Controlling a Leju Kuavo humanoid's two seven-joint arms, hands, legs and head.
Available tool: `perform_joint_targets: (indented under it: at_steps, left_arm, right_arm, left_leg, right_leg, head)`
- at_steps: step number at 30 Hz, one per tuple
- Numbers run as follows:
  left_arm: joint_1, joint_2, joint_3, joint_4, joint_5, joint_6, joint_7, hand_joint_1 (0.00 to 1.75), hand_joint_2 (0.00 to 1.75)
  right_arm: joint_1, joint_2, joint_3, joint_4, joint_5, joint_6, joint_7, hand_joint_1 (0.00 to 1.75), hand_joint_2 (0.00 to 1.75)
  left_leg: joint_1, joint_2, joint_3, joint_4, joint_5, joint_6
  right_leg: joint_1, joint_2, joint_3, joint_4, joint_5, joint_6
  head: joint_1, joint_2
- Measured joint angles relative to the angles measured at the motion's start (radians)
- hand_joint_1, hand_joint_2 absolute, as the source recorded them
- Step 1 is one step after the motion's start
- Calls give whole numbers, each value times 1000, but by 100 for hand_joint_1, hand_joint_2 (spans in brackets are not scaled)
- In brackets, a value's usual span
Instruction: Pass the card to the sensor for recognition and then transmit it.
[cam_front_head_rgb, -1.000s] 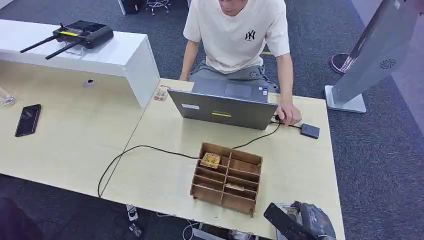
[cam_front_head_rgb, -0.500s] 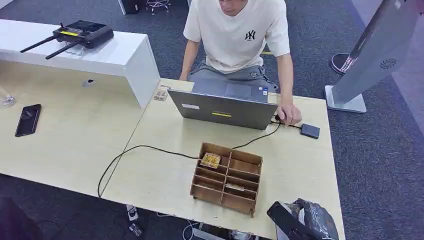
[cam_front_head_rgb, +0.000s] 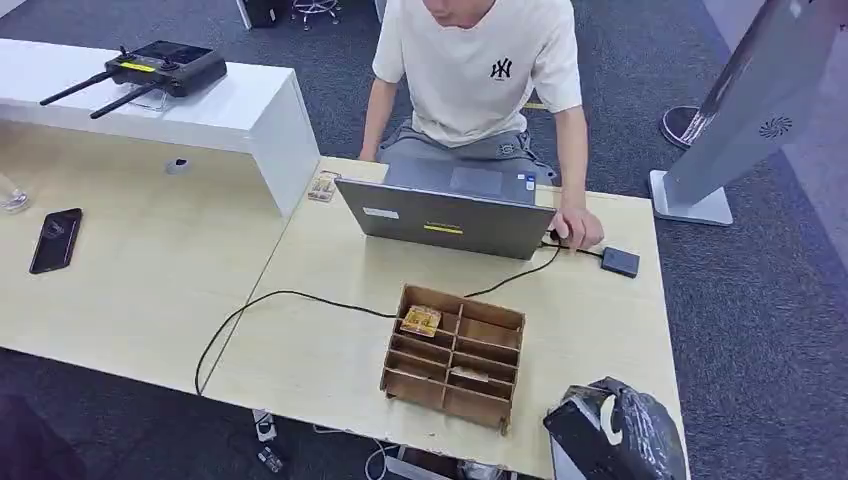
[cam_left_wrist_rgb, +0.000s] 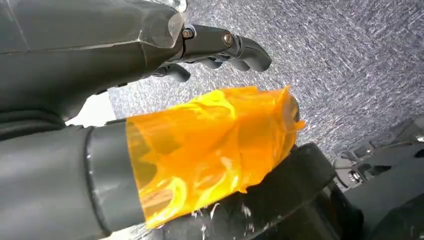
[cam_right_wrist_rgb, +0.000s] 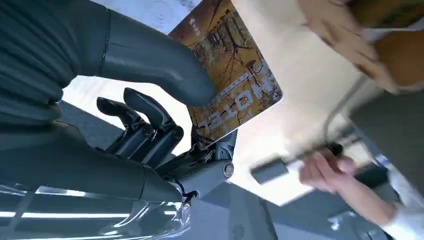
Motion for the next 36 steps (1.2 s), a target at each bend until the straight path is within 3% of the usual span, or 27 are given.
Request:
perform_joint_targets:
  at_steps: [4, 9, 16, 21, 27, 36]
  left_arm:
    - [1, -1, 6, 0, 6, 10, -10, 0, 0]
    - [1, -2, 13, 0, 7, 10, -11, 0, 0]
    - [1, -3, 22, 0, 2, 15, -28, 0, 0]
    - [1, -4, 22, 0, -11, 16, -33, 0, 0]
    - [-2, -4, 19, 0, -41, 9, -37, 0, 0]
    - [-4, -3, 17, 0, -47, 7, -37, 0, 0]
  right_arm:
    - [16, 36, 0, -52, -45, -94, -106, 175, 175]
    - [29, 63, 1, -82, -70, -118, -144, 175, 175]
    - [49, 114, 2, -114, -201, -219, -343, 175, 175]
    - [41, 138, 20, -127, -294, -195, -430, 175, 175]
    - [-47, 170, 57, -107, -303, -121, -466, 175, 175]
    - [-106, 205, 64, -82, -295, -110, -463, 175, 175]
  left_leg:
    - [0, 0, 0, 0, 0, 0]
    - [0, 0, 0, 0, 0, 0]
    - [0, 0, 0, 0, 0, 0]
    - [0, 0, 0, 0, 0, 0]
    - [0, 1, 0, 0, 0, 0]
    - [0, 0, 0, 0, 0, 0]
  right_leg:
    - [0, 0, 0, 0, 0, 0]
    - [0, 0, 0, 0, 0, 0]
    - [0, 0, 0, 0, 0, 0]
    - [0, 0, 0, 0, 0, 0]
    - [0, 0, 0, 0, 0, 0]
    - [0, 0, 0, 0, 0, 0]
  head:
    - [0, 0]
    - [0, 0]
    - [0, 0]
    - [0, 0]
    - [0, 0]
    - [0, 0]
